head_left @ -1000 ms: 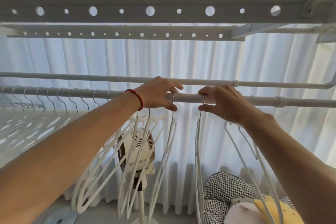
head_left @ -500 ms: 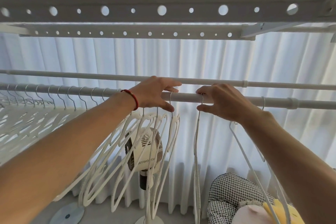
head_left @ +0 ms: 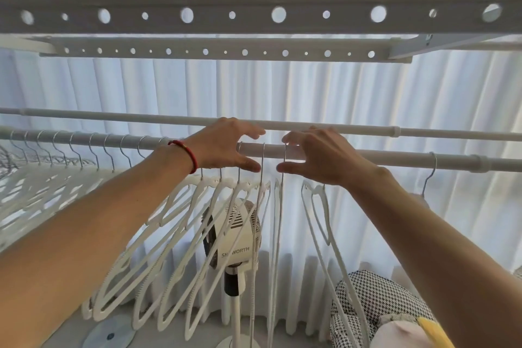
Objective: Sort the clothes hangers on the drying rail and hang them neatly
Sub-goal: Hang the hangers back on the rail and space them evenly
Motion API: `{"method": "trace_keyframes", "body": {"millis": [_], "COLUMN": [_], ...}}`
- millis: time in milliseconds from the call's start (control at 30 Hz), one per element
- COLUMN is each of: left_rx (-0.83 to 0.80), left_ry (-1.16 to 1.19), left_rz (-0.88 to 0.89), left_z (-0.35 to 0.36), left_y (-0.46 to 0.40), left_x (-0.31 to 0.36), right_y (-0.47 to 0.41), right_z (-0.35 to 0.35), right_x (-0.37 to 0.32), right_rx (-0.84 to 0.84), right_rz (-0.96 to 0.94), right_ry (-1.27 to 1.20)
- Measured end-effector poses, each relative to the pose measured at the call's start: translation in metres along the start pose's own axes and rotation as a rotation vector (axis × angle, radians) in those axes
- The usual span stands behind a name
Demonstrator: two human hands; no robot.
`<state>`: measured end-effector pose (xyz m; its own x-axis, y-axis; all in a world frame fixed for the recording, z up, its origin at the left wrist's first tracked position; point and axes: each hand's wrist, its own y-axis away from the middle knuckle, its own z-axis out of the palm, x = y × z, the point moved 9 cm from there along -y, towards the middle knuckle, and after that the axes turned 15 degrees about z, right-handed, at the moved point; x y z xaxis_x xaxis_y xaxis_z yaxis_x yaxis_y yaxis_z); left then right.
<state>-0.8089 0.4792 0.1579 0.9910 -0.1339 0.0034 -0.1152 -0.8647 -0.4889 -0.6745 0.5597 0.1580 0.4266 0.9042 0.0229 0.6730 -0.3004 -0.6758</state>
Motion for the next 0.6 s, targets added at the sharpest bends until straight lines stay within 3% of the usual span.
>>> {"method": "trace_keyframes", "body": {"millis": [600], "left_rx": [0.013], "left_ry": [0.03], "left_rz": [0.077], "left_z": [0.015], "left_y": [-0.016], "left_x": [0.008], "right_y": [0.002], "right_z": [0.002], "right_x": [0.021], "right_rx": [-0.086], "right_rz": [0.097], "right_ry": [0.032]}}
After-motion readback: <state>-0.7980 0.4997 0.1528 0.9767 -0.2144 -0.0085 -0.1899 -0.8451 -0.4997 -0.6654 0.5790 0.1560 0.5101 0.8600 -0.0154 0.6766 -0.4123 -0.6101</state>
